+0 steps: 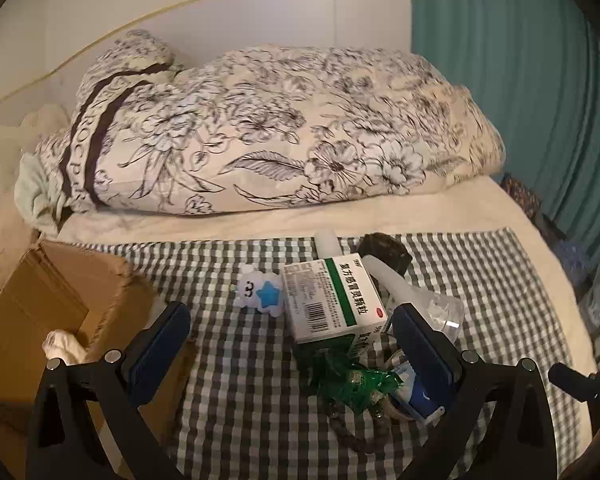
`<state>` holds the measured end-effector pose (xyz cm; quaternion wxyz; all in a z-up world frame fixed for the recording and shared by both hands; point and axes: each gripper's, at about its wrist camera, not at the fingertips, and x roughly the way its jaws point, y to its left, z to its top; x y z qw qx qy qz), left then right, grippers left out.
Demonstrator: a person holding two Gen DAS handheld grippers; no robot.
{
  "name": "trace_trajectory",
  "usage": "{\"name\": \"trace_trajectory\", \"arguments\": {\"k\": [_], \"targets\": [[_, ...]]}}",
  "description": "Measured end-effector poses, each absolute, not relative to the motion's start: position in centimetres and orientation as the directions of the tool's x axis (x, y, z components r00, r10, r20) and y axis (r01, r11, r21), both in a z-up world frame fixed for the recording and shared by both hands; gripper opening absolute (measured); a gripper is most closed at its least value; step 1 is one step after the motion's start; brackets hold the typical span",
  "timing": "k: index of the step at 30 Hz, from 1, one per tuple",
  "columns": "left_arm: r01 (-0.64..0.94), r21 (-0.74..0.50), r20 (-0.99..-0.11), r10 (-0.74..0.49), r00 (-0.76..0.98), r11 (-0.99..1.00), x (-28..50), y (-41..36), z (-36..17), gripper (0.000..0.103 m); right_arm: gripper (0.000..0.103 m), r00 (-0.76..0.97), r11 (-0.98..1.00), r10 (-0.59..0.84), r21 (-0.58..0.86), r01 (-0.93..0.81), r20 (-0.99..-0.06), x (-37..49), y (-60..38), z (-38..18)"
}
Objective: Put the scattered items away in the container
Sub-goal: 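Grasp the white-green medicine box with the left tool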
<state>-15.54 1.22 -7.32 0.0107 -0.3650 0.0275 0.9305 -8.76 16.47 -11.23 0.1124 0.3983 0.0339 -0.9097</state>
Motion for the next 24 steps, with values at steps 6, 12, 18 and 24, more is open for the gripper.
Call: {"name": "trace_trajectory", "arguments": {"k": [6,12,18,24], "targets": [[-0.070,0.049,-0.703,0.015,-0.711,-0.996,-17.1,2.9,-9.4,0.103,0.090,-0.647,-0.969,-0.189,0.034,0.245,-0.739,-9.7,16.4,-12.3],[-0.044,0.022,-0.728,0.015,-0.685,-0.999,-19.1,3.4,-11.2,0.103,0.089,-0.635,-0.964,-0.197,0.029,0.265,-0.747,-10.7,16.2,-13.4],[-0.033,0.026,-0.757,0.002,-0.654,-0.999,-20.5,3.9,-13.5,0.103,0.083,-0.619,-0.961,-0.199,0.027,0.275,-0.760,-11.8,16.1,-14.6],[0.002,-0.009,-0.766,0.006,-0.642,-1.000,-22.0,3.4,-14.4,0.103,0.083,-0.612,-0.957,-0.214,0.036,0.289,-0.761,-12.8,15.7,-15.4]]}}
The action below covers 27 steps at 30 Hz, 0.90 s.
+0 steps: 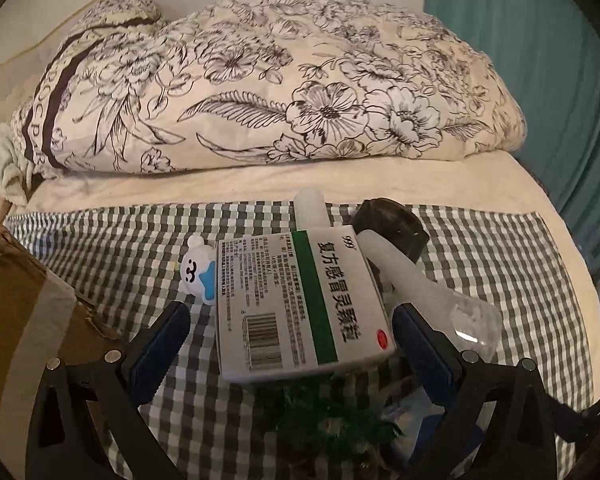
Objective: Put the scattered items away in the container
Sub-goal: 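Grasp the white-green medicine box with the left tool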
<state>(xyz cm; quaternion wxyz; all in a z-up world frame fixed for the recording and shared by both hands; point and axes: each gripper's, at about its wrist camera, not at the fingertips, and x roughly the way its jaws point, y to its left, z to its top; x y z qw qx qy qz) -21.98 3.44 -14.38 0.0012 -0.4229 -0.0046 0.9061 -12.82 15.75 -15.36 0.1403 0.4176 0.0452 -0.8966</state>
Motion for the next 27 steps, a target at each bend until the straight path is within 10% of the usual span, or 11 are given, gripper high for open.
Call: {"name": "trace_trajectory", "arguments": {"k": [27], "targets": [[0.048,-0.088,-0.823,0.045,-0.566,-0.995,-23.3,2.0,-16.6,0.079,0.075,-0.575,-0.949,-0.205,0.018,0.313,-0.792,-13.6,14.5,-17.5]]}}
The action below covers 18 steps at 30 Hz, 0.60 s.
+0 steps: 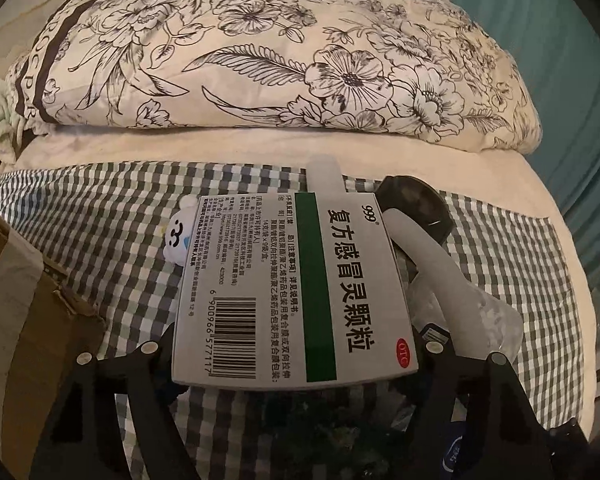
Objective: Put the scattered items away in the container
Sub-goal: 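Grasp the white-green medicine box with the left tool, then grasp the blue Vinda tissue pack with the right tool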
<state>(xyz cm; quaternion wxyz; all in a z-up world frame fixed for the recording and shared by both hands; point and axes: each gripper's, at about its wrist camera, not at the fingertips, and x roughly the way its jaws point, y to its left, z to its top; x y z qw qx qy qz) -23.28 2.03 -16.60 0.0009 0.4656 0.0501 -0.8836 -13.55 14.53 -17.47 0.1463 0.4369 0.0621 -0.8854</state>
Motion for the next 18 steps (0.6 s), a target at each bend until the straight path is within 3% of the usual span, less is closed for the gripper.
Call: {"name": "trace_trajectory", "arguments": {"k": [3,4,8,18], "targets": [[0.053,-0.085,-0.821,0.040,-0.569,-0.995,-23.1,1.8,-16.2,0.079,0.073,-0.569,-0.950,-0.187,0.002,0.311,-0.801,-13.6,14.4,-17.8],[0.051,-0.086,-0.820,0.041,-0.570,-0.995,-23.0,1.7,-16.1,0.079,0.066,-0.564,-0.951,-0.178,-0.006,0.309,-0.806,-13.6,14.3,-17.9],[0.043,-0.079,-0.808,0.039,-0.588,-0.996,-22.5,1.6,-15.3,0.079,0.059,-0.557,-0.952,-0.168,-0.014,0.307,-0.813,-13.4,14.1,-17.8],[0.043,-0.075,-0.796,0.034,-0.605,-0.996,-21.8,1.4,-13.9,0.079,0.054,-0.565,-0.956,-0.186,0.015,0.294,-0.804,-12.6,14.8,-16.5]]}}
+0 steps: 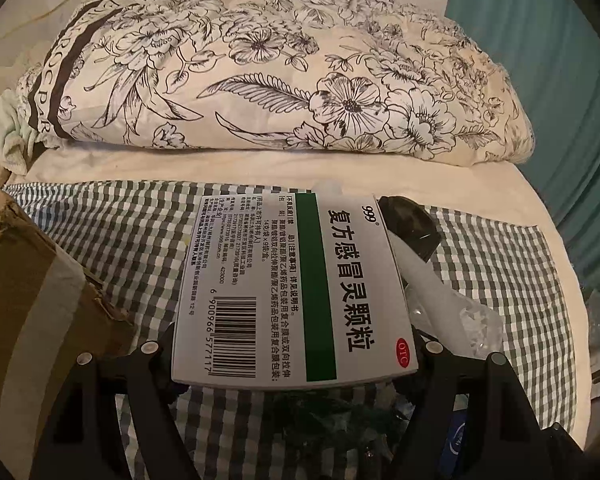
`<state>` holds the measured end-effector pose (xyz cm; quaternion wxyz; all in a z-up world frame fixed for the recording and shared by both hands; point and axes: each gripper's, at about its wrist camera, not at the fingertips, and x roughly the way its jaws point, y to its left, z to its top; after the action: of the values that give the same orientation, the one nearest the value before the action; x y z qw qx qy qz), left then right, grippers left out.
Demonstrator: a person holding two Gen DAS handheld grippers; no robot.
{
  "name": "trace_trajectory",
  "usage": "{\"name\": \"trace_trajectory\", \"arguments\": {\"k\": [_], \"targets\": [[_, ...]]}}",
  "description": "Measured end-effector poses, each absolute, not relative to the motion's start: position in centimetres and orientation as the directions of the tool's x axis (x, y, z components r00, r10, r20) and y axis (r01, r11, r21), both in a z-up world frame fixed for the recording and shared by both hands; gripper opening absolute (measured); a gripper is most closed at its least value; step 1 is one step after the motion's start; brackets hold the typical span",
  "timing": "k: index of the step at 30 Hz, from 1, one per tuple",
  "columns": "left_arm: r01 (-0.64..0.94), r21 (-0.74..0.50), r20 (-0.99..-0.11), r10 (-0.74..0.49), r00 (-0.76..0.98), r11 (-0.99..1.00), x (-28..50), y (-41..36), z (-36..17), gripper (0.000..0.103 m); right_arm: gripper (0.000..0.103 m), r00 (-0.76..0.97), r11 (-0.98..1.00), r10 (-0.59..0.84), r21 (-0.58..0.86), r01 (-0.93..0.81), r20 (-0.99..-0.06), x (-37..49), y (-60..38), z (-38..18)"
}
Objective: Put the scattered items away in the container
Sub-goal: 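Grasp the blue Vinda tissue pack with the right tool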
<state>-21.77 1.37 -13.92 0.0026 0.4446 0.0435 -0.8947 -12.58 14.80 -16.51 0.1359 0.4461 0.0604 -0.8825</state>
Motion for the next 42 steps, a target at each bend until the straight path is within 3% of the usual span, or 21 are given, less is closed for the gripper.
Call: {"name": "trace_trajectory", "arguments": {"k": [42], "targets": [[0.072,-0.063,-0.660,-0.013,-0.751,-0.995,-12.2,-4.5,-3.1,0.079,0.054,-0.680,-0.946,-0.296,0.108,0.305,-0.671,-5.0,14.5,-7.4]]}}
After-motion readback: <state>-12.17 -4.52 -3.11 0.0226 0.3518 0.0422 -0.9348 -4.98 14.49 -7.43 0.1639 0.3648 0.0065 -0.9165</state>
